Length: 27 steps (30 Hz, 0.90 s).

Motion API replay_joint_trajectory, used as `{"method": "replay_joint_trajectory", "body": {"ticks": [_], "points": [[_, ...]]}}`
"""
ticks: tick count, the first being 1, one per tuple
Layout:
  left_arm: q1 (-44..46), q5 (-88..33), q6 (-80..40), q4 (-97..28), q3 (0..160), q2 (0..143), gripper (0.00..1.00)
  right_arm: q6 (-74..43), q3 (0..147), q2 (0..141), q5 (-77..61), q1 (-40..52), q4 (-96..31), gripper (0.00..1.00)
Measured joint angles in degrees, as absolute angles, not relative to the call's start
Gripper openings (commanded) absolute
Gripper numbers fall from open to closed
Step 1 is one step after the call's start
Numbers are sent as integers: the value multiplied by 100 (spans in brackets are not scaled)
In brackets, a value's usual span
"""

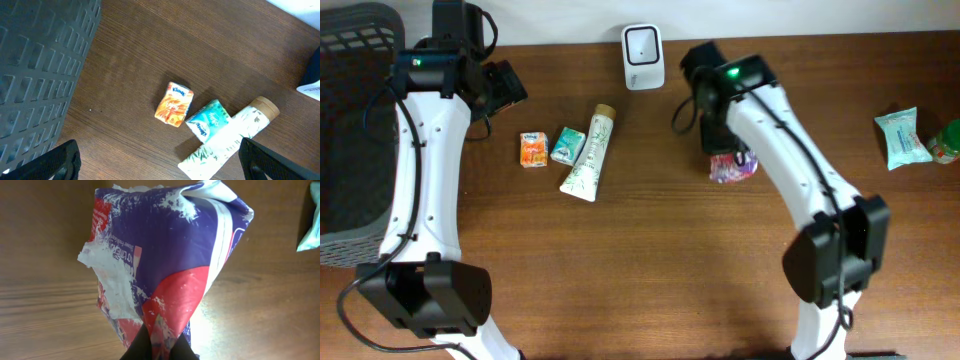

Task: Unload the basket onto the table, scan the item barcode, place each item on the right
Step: 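Reach the right gripper to the purple snack bag and grasp it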

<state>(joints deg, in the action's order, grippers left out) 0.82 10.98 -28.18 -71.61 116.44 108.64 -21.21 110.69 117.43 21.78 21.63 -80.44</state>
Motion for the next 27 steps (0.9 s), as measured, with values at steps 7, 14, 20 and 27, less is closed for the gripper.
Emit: {"method": "replay_joint_trajectory", "body": {"ticks": [7, 14, 20, 27], "points": [[82, 1098, -2818, -7161, 11644, 10864, 99, -2285, 10881, 12291, 1367, 2867, -7188, 68], [82, 1100, -2818, -7159, 11644, 10864, 99, -2235, 13146, 12337, 250, 2991, -8097, 90], [82, 1098, -2818, -7159, 11644, 10864, 99, -1372, 13290, 12335, -399, 1017, -8960, 93], [82, 1098, -2818, -7168, 11644, 10864, 99, 333, 10591, 12372, -3645, -82, -7107, 88]]}}
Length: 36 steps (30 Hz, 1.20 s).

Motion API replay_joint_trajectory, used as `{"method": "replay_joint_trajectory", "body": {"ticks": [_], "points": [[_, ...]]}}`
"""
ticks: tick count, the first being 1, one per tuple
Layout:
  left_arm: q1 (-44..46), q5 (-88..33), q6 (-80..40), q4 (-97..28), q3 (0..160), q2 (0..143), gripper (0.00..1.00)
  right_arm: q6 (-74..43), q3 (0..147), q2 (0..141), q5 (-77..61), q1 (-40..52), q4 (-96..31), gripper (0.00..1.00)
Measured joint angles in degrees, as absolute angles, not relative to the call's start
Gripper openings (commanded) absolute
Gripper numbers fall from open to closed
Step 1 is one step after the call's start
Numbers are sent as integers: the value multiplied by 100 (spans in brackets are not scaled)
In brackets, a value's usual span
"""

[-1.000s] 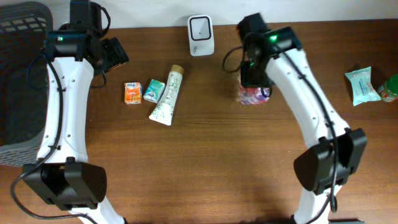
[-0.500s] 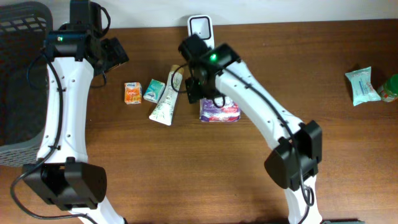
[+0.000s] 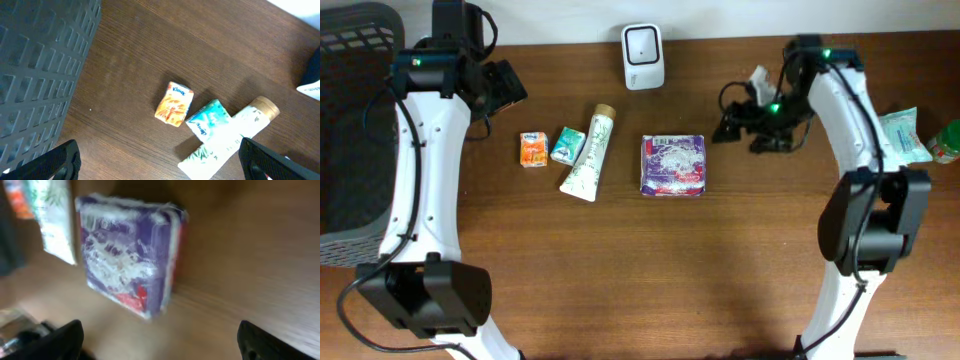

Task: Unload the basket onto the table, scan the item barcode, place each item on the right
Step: 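Reach the right gripper to the purple snack bag and grasp it, then hold the purple bag up to the scanner with the right gripper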

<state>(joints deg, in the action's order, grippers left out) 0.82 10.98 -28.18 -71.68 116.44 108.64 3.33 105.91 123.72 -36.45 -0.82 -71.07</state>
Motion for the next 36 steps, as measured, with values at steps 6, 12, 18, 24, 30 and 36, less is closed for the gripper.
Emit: {"method": "replay_joint_trajectory", "body": {"ticks": [6, 12, 18, 24, 30, 36], "points": [[82, 1098, -2818, -7168, 11644, 10864, 99, -139, 8586, 12403, -4873, -56, -4700, 78], [82, 1098, -2818, -7159, 11644, 10864, 99, -980, 7708, 12326, -5196, 421, -3282, 4], [82, 1098, -2818, -7161, 11644, 10864, 99, -1601, 8125, 12320, -5345, 709, -3190, 4], [82, 1098, -2816, -7159, 11644, 10864, 99, -1142, 9983, 11710, -5186, 805, -3138, 4], [82, 1098, -2818, -7161, 11644, 10864, 99, -401, 10499, 11310, -3946, 1199, -3166, 4], [82, 1098, -2816, -7164, 11644, 10864, 99, -266, 10499, 11314, -3146, 1199, -3437, 4]]}}
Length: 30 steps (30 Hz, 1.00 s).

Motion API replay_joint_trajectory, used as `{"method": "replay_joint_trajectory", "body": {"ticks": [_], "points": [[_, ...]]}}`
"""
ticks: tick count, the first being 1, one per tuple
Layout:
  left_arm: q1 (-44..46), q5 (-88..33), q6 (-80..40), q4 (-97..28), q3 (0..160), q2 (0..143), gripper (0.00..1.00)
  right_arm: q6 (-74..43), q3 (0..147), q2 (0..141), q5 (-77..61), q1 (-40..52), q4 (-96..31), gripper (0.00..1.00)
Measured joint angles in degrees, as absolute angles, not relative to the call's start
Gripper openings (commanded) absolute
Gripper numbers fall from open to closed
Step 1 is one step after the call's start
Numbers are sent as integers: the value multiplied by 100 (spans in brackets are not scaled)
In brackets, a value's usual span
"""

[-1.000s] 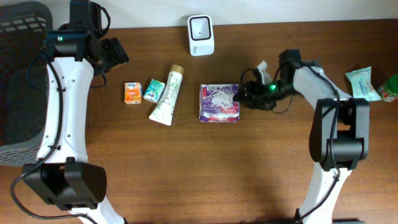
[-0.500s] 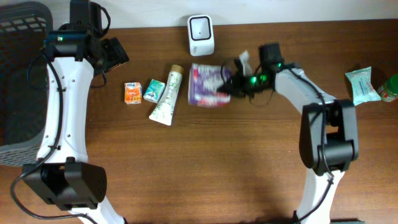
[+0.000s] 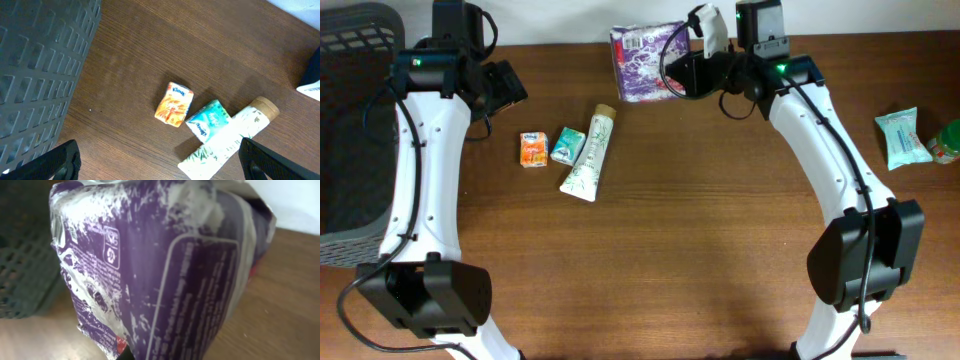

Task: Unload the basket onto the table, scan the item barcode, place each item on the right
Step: 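Hold the purple bag up to the scanner with the right gripper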

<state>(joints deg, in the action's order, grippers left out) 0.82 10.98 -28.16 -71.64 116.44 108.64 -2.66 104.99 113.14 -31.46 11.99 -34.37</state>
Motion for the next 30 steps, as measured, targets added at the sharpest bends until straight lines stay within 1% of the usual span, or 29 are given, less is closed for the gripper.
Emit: {"method": "replay_joint_trajectory", "body": {"ticks": [1, 4, 6, 8, 11, 12, 13, 14, 15, 16, 17, 18, 19, 20, 21, 22, 24, 26, 27, 28, 30], "points": [[82, 1098, -2818, -7159, 11644, 10864, 99, -325, 10499, 11314, -2873, 1201, -3577, 4], [82, 1098, -2818, -7161, 11644, 10864, 99, -416, 10510, 11321, -947, 1317, -4372, 4], [82, 1100, -2818, -7166, 11644, 10864, 99, -436, 10506, 11399, 762, 1542, -4952, 4], [82, 1098, -2818, -7166, 11644, 10864, 99, -443, 10506, 11544, 2104, 1758, -5459, 4], [82, 1098, -2818, -7164, 11644, 10864, 99, -615, 10506, 11817, 2971, 1896, -6274, 9], [82, 1098, -2818, -7161, 11644, 10864, 99, -722, 10506, 11911, 3070, 1911, -6418, 12], [82, 1098, -2818, -7161, 11644, 10864, 99, -825, 10503, 12040, 3138, 1916, -6547, 12], [82, 1098, -2816, -7161, 11644, 10864, 99, -913, 10501, 12162, 3129, 1933, -6604, 16], [82, 1098, -2818, -7161, 11644, 10864, 99, -941, 10501, 12213, 3103, 1964, -6608, 27], [82, 1100, -2818, -7161, 11644, 10864, 99, -996, 10499, 12226, 3057, 2018, -6608, 42], [82, 1098, -2818, -7161, 11644, 10864, 99, -1026, 10501, 12226, 3002, 2097, -6611, 64], [82, 1098, -2818, -7161, 11644, 10864, 99, -1028, 10501, 12226, 2884, 2200, -6604, 69], [82, 1098, -2818, -7159, 11644, 10864, 99, -1050, 10501, 12226, 2700, 2344, -6602, 71], [82, 1098, -2818, -7161, 11644, 10864, 99, -1070, 10501, 12226, 2519, 2517, -6600, 79], [82, 1098, -2816, -7161, 11644, 10864, 99, -1066, 10501, 12226, 2355, 2711, -6602, 97], [82, 1098, -2818, -7161, 11644, 10864, 99, -1085, 10519, 12226, 2180, 2902, -6604, 99], [82, 1098, -2818, -7164, 11644, 10864, 99, -1079, 10888, 12272, 1798, 3186, -6860, 99], [82, 1098, -2816, -7159, 11644, 10864, 99, -1074, 11574, 12304, 1581, 3146, -7264, 99], [82, 1098, -2816, -7159, 11644, 10864, 99, -1074, 11939, 12304, 1485, 3009, -7487, 99], [82, 1098, -2818, -7164, 11644, 10864, 99, -1039, 12348, 12293, 1267, 2679, -7662, 99], [82, 1098, -2818, -7161, 11644, 10864, 99, -764, 12508, 12285, 497, 1944, -7839, 99]]}}
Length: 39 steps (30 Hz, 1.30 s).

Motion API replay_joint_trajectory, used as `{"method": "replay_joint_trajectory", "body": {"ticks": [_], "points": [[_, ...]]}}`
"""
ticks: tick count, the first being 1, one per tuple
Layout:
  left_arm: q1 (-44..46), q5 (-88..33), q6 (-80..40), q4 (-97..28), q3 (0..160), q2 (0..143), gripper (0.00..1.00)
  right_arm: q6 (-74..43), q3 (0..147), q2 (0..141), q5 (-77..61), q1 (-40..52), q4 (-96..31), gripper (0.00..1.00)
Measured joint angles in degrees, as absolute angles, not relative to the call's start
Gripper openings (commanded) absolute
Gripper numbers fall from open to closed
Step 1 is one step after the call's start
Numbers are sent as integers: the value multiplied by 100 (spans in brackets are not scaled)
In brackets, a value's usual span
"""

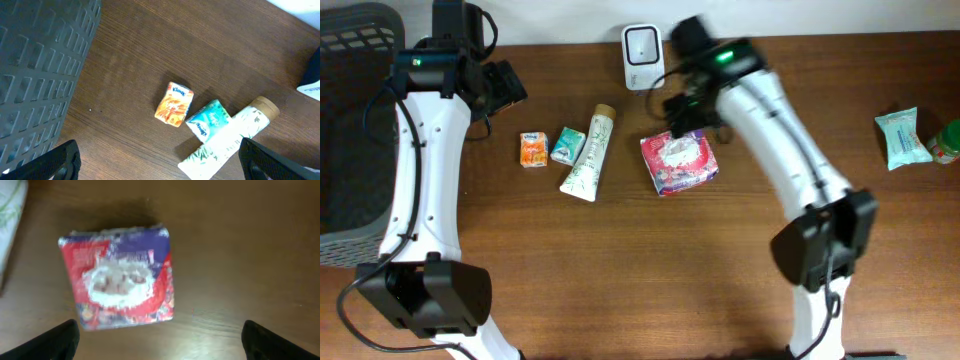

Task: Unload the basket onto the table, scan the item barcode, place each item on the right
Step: 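Hold the purple bag up to the scanner with the right gripper, then carry the purple bag right and drop it at the right edge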

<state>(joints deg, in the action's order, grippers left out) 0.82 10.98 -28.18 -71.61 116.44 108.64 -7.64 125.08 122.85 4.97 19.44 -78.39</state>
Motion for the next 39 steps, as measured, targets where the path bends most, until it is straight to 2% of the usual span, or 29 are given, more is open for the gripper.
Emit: {"method": "replay_joint_trajectory", "body": {"ticks": [4, 5, 7, 10, 11, 12, 13, 14, 15, 20, 24, 26, 34, 39], "points": [[82, 1098, -2818, -7157, 11646, 10864, 99, 187, 11526, 12287, -1933, 360, -7579, 99], [82, 1100, -2816, -7157, 11646, 10864, 99, 333, 11002, 12302, -2561, 148, -7218, 95], [82, 1100, -2818, -7157, 11644, 10864, 99, 462, 10208, 12346, -3395, 27, -6466, 85], [82, 1100, -2816, -7161, 11644, 10864, 99, 440, 9157, 12383, -4274, 71, -5245, 83], [82, 1100, -2818, -7161, 11644, 10864, 99, 346, 8892, 12383, -4399, 117, -4939, 79], [82, 1100, -2818, -7159, 11644, 10864, 99, 235, 8698, 12383, -4460, 167, -4650, 63], [82, 1100, -2816, -7161, 11644, 10864, 99, 86, 8501, 12383, -4488, 231, -4375, 35], [82, 1098, -2816, -7164, 11644, 10864, 99, -16, 8405, 12383, -4495, 270, -4268, 17], [82, 1098, -2818, -7157, 11644, 10864, 99, -58, 8364, 12383, -4495, 292, -4213, 4], [82, 1098, -2818, -7159, 11646, 10864, 99, -493, 8720, 12403, -4720, 316, -4316, 4], [82, 1096, -2818, -7157, 11644, 10864, 99, -1103, 10624, 12403, -4923, 440, -4029, 4], [84, 1098, -2818, -7168, 11644, 10864, 99, -1415, 11128, 12355, -4941, 548, -3369, 4], [84, 1098, -2818, -7157, 11644, 10864, 99, -2915, 11240, 12689, -3420, 1234, -1455, 4], [84, 1098, -2816, -7161, 11644, 10864, 99, -3304, 11229, 13629, -3028, 1424, -1155, 4]]}}
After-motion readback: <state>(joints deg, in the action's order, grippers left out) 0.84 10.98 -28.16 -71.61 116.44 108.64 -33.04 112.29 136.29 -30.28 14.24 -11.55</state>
